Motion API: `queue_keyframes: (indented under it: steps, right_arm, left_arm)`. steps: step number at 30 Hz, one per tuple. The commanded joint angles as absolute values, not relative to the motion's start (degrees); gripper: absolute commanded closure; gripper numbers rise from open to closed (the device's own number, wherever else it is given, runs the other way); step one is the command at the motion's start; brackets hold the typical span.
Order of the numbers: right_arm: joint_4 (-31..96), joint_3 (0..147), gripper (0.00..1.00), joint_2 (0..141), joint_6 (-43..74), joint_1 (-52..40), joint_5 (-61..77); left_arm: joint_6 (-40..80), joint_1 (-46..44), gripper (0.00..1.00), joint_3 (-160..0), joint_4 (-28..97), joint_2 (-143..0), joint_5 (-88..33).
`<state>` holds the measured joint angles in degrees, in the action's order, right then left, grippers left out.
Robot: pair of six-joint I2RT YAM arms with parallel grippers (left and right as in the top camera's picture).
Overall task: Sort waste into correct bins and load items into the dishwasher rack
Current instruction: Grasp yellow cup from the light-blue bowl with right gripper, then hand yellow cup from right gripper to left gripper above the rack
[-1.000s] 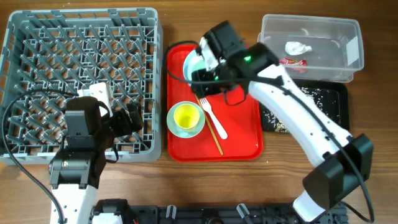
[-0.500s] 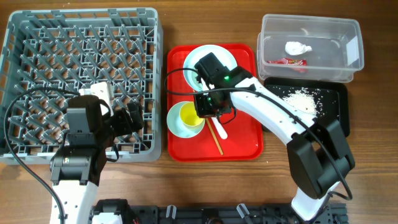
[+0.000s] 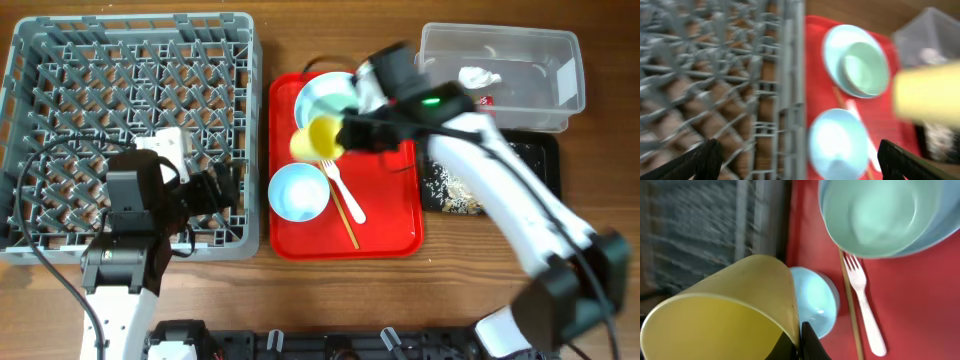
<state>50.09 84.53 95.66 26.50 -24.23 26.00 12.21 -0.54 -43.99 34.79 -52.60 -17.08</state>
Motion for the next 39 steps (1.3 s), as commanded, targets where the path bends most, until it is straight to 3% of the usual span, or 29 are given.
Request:
queue_keyframes:
  steps: [1, 7, 11, 21, 39]
  right_arm:
    - [50.15, 85.65, 0.96, 93.69, 25.47, -17.67, 38.68]
    - [48.58, 84.99, 0.96, 94.19, 20.88, -10.94, 61.78]
    - [48.38, 84.99, 0.96, 94.19, 20.86, -10.96, 67.61]
    - [46.98, 84.99, 0.96, 94.19, 20.99, -11.07, 78.37]
    - [44.05, 84.99, 0.96, 94.19, 23.46, -19.2, 78.43]
  left_arm:
    - [12.8, -0.49, 0.0, -44.82, 30.04, -55.88, -34.15]
    - [16.08, -0.49, 0.0, -44.82, 10.02, -63.53, -61.06]
    - [22.63, -0.49, 0.0, -44.82, -3.86, -66.72, -69.71]
    - [27.94, -0.69, 0.0, -44.82, -16.14, -67.46, -71.4]
    - [34.0, -5.43, 0.0, -44.82, -29.82, -67.44, -71.4]
